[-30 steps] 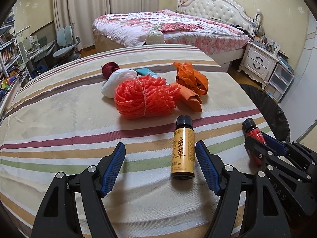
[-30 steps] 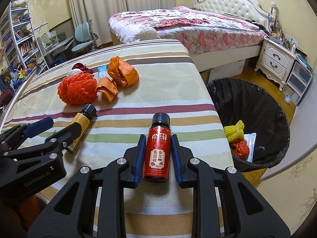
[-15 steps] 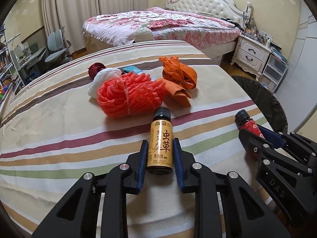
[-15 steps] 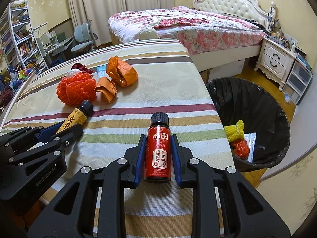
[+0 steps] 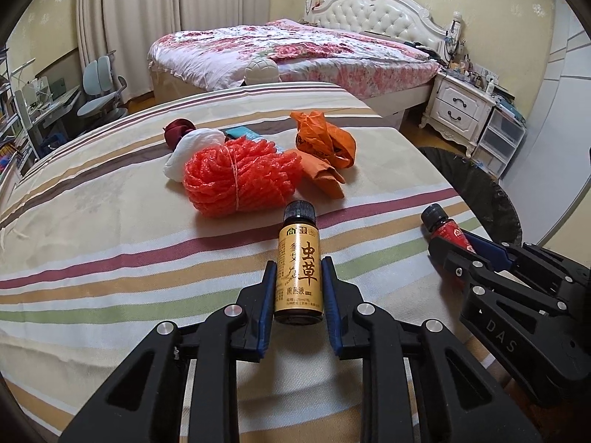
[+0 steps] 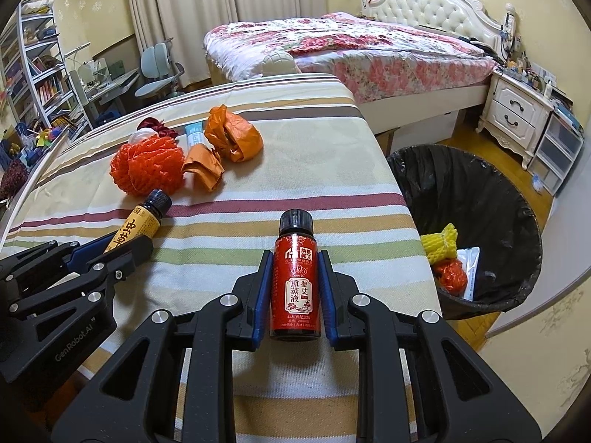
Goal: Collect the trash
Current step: 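Carry the gold and red bottles in both tools over the black bin, then open both tools to drop the bottles into the bin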
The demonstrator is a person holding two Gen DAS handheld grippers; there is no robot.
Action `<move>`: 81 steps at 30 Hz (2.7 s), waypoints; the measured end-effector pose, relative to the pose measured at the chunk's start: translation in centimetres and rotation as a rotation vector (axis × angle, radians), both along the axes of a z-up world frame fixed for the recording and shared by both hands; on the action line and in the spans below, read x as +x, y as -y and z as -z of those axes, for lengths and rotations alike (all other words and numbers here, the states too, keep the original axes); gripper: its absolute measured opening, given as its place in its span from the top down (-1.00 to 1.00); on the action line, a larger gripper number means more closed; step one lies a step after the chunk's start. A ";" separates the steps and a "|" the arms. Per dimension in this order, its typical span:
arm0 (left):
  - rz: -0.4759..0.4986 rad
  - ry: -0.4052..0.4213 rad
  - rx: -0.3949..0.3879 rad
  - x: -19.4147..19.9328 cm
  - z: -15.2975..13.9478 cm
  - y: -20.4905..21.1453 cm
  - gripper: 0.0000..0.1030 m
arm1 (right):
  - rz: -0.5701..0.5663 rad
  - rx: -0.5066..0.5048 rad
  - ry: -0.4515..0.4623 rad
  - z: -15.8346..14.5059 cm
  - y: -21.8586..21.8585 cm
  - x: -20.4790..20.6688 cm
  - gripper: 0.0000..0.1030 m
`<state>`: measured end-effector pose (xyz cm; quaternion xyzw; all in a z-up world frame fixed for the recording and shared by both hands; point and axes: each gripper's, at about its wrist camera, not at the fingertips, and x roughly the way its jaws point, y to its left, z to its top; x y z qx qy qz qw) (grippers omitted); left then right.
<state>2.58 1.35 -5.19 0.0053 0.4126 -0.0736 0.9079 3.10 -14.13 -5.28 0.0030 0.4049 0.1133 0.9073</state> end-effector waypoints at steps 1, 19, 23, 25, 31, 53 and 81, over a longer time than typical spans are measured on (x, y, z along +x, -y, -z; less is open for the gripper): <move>0.002 0.003 -0.006 -0.1 -0.2 0.0 0.52 | 0.000 0.002 0.003 -0.1 0.0 -0.1 0.55; 0.072 0.118 -0.046 0.7 -3.8 3.7 0.52 | 0.118 0.007 0.093 -3.6 5.3 0.3 0.55; 0.106 0.137 -0.057 1.9 -4.3 5.8 0.52 | 0.176 -0.003 0.110 -4.1 7.9 1.2 0.55; 0.126 0.145 -0.060 2.6 -4.4 7.0 0.52 | 0.204 -0.008 0.115 -4.4 9.2 2.0 0.55; 0.171 0.147 -0.045 5.4 -4.1 10.7 0.52 | 0.265 -0.027 0.118 -4.0 12.2 4.1 0.55; 0.232 0.056 0.053 11.5 0.0 17.9 0.52 | 0.357 -0.015 0.040 -0.5 17.7 8.5 0.55; 0.215 0.081 0.099 10.3 -0.8 17.9 -0.36 | 0.416 0.013 0.042 -0.5 19.1 7.6 0.07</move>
